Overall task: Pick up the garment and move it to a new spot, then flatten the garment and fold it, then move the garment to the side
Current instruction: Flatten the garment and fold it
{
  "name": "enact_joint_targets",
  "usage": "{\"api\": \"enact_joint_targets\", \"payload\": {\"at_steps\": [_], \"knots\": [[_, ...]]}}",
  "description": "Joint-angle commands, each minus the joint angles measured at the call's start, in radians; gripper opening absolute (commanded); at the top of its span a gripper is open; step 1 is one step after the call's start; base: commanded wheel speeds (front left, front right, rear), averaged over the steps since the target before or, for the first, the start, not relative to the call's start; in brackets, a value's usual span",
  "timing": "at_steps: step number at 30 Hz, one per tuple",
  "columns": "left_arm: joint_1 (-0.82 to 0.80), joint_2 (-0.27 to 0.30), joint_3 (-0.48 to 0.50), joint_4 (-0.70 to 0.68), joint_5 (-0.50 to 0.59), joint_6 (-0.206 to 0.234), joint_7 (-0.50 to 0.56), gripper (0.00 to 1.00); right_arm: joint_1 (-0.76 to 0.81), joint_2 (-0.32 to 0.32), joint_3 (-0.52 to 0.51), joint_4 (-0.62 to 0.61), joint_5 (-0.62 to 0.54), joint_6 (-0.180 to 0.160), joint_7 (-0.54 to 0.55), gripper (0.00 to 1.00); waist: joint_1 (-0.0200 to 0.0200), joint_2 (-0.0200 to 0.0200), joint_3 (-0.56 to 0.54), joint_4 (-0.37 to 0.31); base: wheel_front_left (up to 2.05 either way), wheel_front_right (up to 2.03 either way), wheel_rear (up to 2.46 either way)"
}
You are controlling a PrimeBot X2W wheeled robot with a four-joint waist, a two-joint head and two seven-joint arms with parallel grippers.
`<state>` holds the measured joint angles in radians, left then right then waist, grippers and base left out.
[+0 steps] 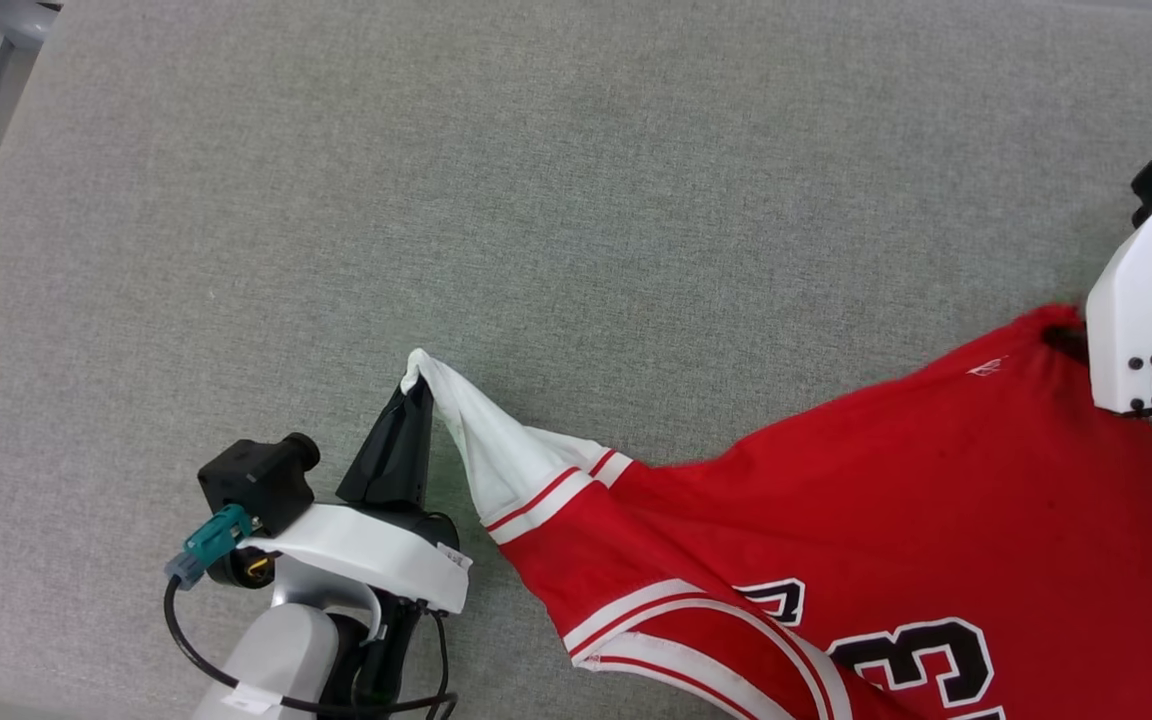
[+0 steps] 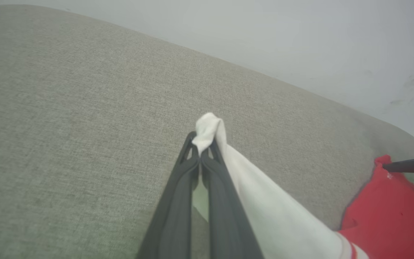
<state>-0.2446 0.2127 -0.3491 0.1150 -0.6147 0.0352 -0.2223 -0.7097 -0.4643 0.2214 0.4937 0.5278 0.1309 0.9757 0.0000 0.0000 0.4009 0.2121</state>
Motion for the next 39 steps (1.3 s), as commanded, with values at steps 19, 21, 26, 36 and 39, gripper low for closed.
{"api": "enact_joint_targets", "payload": {"at_steps": [19, 21, 26, 36, 39], "knots": [[-0.150, 0.106, 0.085, 0.009, 0.001, 0.025, 0.050, 0.00, -0.072, 0.073, -0.094, 0.054, -0.122, -0.001, -0.375, 0.00, 0.0000, 0.0000, -0.156, -0.111, 0.00, 0.00, 0.00], [-0.195, 0.118, 0.091, 0.024, 0.000, 0.021, 0.067, 0.00, -0.083, 0.089, -0.104, 0.064, -0.151, -0.001, -0.408, 0.00, 0.0000, 0.0000, -0.175, -0.133, 0.00, 0.00, 0.00], [-0.331, 0.138, 0.101, 0.085, -0.009, 0.005, 0.109, 0.00, -0.134, 0.125, -0.131, 0.087, -0.213, -0.001, -0.496, 0.00, 0.0000, 0.0000, -0.205, -0.183, 0.00, 0.00, 0.00], [-0.685, 0.155, 0.099, 0.274, 0.016, -0.028, 0.150, 0.00, -0.337, 0.153, -0.219, 0.158, -0.382, -0.001, -0.672, 0.00, 0.0000, 0.0000, -0.150, -0.223, 0.00, 0.00, 0.00], [-0.807, 0.163, 0.101, 0.333, 0.034, -0.034, 0.145, 0.00, -0.425, 0.148, -0.242, 0.177, -0.423, -0.001, -0.702, 0.00, 0.0000, 0.0000, -0.109, -0.226, 0.00, 0.00, 0.00]]}}
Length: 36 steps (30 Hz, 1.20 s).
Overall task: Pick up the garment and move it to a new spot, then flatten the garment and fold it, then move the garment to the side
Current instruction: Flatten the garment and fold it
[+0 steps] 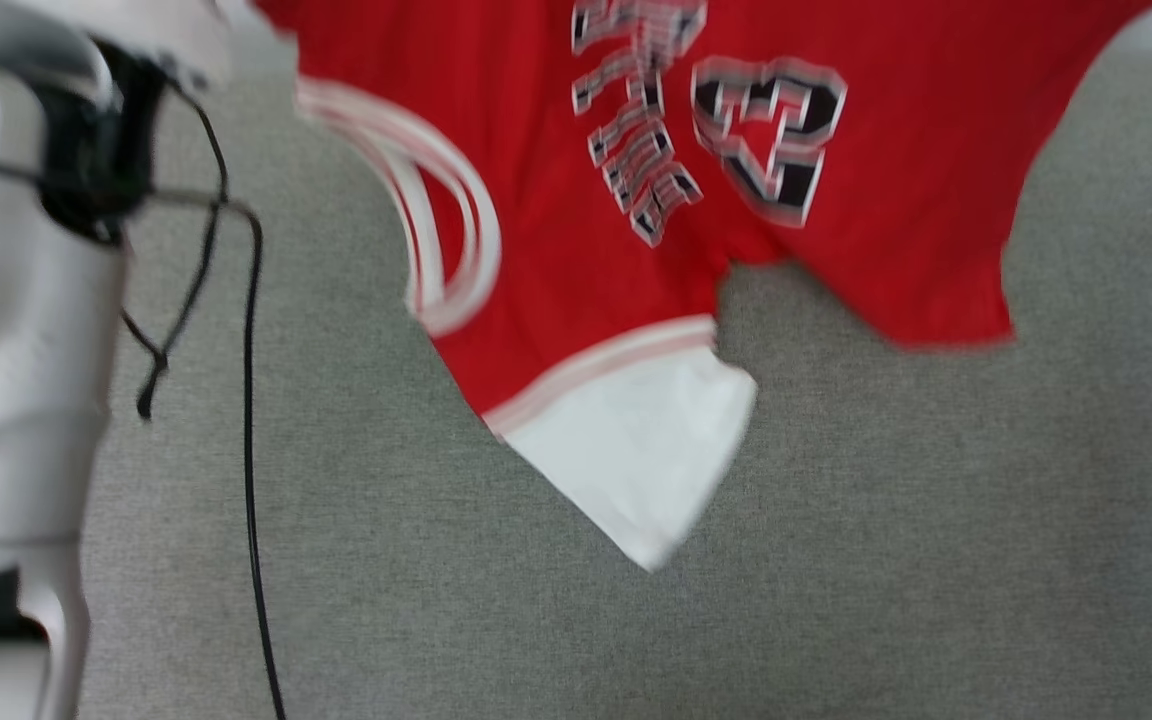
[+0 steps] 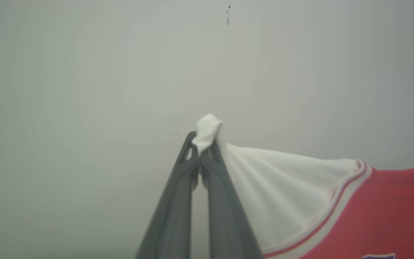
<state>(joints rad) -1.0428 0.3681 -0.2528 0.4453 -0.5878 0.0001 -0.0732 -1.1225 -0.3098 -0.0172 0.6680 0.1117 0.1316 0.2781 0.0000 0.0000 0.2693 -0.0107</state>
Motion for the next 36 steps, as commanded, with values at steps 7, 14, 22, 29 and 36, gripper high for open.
{"api": "enact_joint_targets", "payload": {"at_steps": [7, 14, 22, 29, 36], "knots": [[-0.271, 0.044, 0.001, 0.125, 0.052, -0.020, -0.032, 0.00, -0.227, -0.008, -0.052, 0.036, -0.080, -0.002, -0.066, 0.00, 0.0000, 0.0000, 0.132, -0.013, 0.00, 0.00, 0.00], [-0.458, 0.079, -0.005, 0.205, 0.089, -0.037, -0.062, 0.00, -0.399, 0.002, -0.050, 0.066, -0.112, -0.002, -0.097, 0.00, 0.0000, 0.0000, 0.261, -0.019, 0.00, 0.00, 0.00], [-0.525, 0.078, 0.007, 0.290, 0.065, -0.056, -0.080, 0.00, -0.489, 0.035, -0.031, 0.141, -0.115, -0.002, -0.134, 0.00, 0.0000, 0.0000, 0.382, -0.015, 0.00, 0.00, 0.00], [-0.464, 0.045, 0.014, 0.370, 0.021, -0.078, -0.110, 0.00, -0.463, 0.060, -0.004, 0.203, -0.090, -0.002, -0.175, 0.00, 0.0000, 0.0000, 0.427, -0.003, 0.00, 0.00, 0.00], [-0.329, 0.001, 0.020, 0.456, -0.039, -0.106, -0.136, 0.00, -0.346, 0.066, 0.059, 0.271, -0.029, -0.002, -0.212, 0.00, 0.0000, 0.0000, 0.396, 0.014, 0.00, 0.00, 0.00]]}}
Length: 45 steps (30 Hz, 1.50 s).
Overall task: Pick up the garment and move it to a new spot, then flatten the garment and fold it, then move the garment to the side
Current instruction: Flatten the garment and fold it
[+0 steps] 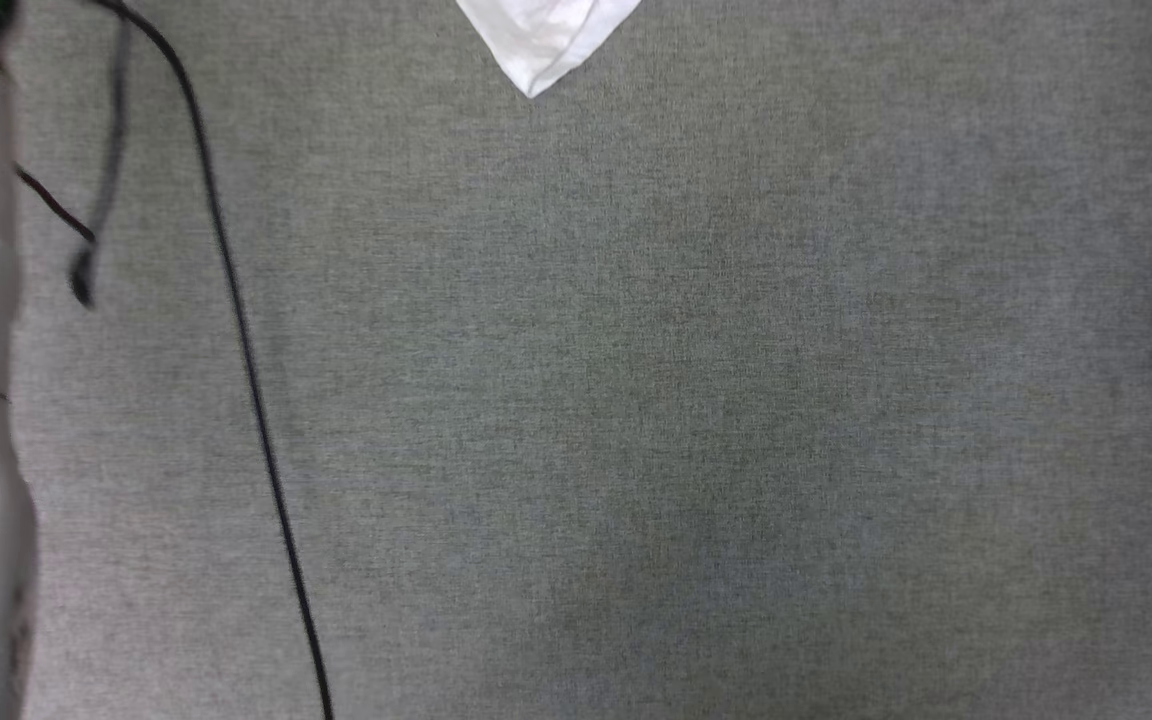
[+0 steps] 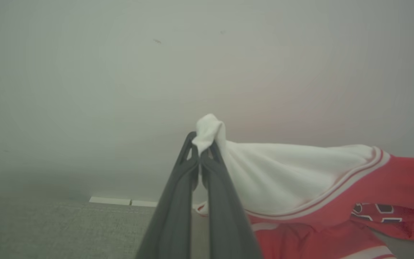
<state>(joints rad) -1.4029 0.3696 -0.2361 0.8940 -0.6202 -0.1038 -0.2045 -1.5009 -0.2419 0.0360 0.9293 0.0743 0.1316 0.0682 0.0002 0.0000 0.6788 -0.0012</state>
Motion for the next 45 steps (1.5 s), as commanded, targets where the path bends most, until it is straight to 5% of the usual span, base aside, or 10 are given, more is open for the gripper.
{"api": "enact_joint_targets", "payload": {"at_steps": [1, 20, 33, 45], "knots": [[0.052, -0.002, 0.004, 0.013, -0.014, -0.007, -0.013, 0.00, 0.052, -0.004, 0.017, 0.016, 0.022, -0.002, -0.009, 0.00, -0.0002, 0.0000, -0.022, 0.006, 0.00, 0.00, 0.00], [0.713, -0.012, 0.014, -0.104, -0.107, -0.016, -0.061, 0.00, 0.696, -0.074, 0.115, -0.035, 0.297, -0.002, -0.101, 0.00, -0.0002, 0.0000, -0.359, 0.032, 0.00, 0.00, 0.00], [1.199, 0.018, 0.034, -0.410, -0.150, 0.111, 0.010, 0.00, 1.231, -0.075, -0.047, -0.287, 0.347, -0.004, -0.059, 0.00, -0.0002, 0.0000, -0.598, 0.069, 0.00, 0.00, 0.00], [1.609, 0.058, 0.062, -0.765, -0.218, 0.256, 0.149, 0.00, 1.710, 0.119, -0.264, -0.785, 0.209, -0.005, 0.243, 0.00, -0.0002, 0.0000, -0.712, 0.088, 0.00, 0.00, 0.00]]}}
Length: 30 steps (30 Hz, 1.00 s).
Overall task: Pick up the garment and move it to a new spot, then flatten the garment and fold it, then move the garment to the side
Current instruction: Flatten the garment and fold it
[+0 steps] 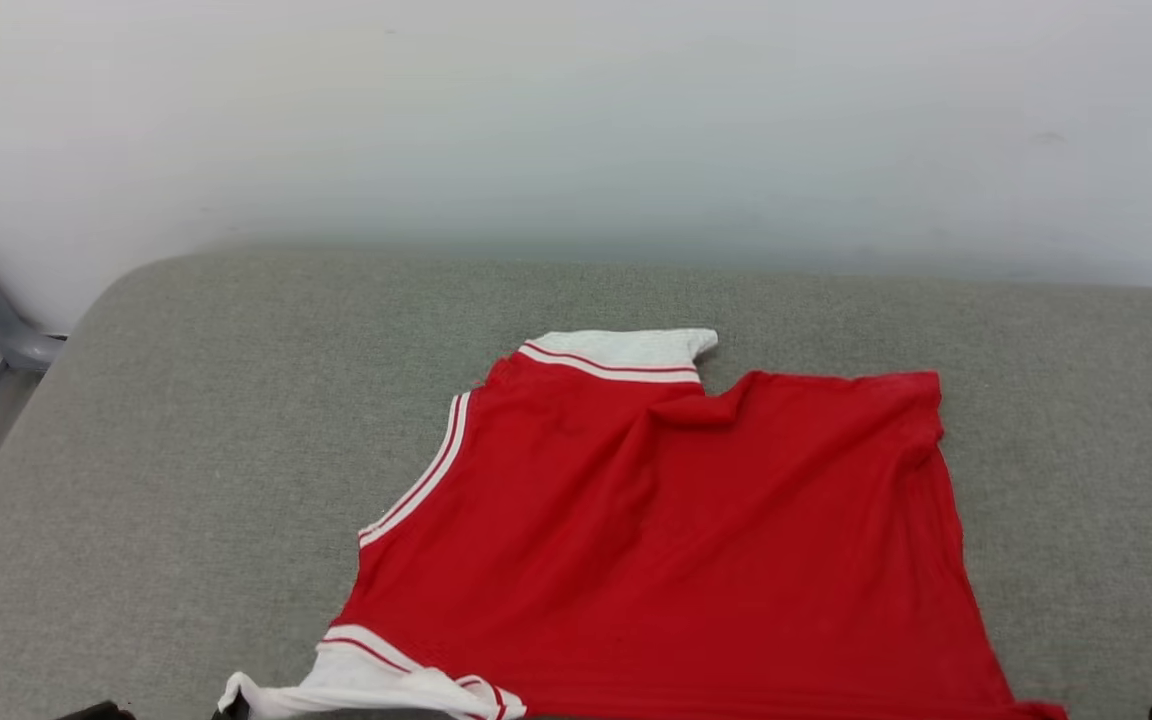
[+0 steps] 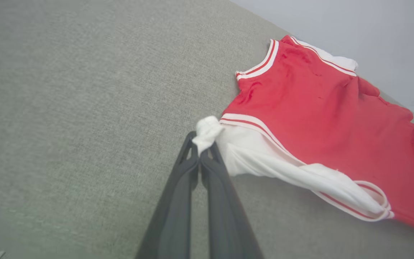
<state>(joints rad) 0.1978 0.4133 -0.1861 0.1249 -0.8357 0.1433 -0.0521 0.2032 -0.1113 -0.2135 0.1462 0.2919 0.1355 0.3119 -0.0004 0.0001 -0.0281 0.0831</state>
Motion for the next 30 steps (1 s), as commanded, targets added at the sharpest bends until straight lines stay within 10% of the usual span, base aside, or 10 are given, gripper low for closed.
{"api": "enact_joint_targets", "payload": {"at_steps": [1, 13, 30], "knots": [[0.025, 0.016, 0.015, -0.021, -0.005, 0.017, 0.004, 0.00, 0.033, -0.001, -0.028, -0.033, -0.018, -0.008, 0.027, 0.00, 0.0004, -0.0001, -0.009, 0.005, 0.00, 0.00, 0.00], [0.013, 0.054, -0.008, -0.198, 0.017, 0.048, 0.070, 0.00, 0.078, 0.036, -0.053, -0.265, -0.074, -0.006, 0.190, 0.00, 0.0004, -0.0001, -0.001, 0.008, 0.00, 0.00, 0.00], [-0.366, -0.022, -0.122, 0.009, 0.074, -0.066, 0.065, 0.00, -0.234, -0.067, 0.084, -0.157, -0.074, -0.005, 0.189, 0.00, 0.0004, -0.0001, 0.230, -0.030, 0.00, 0.00, 0.00]]}}
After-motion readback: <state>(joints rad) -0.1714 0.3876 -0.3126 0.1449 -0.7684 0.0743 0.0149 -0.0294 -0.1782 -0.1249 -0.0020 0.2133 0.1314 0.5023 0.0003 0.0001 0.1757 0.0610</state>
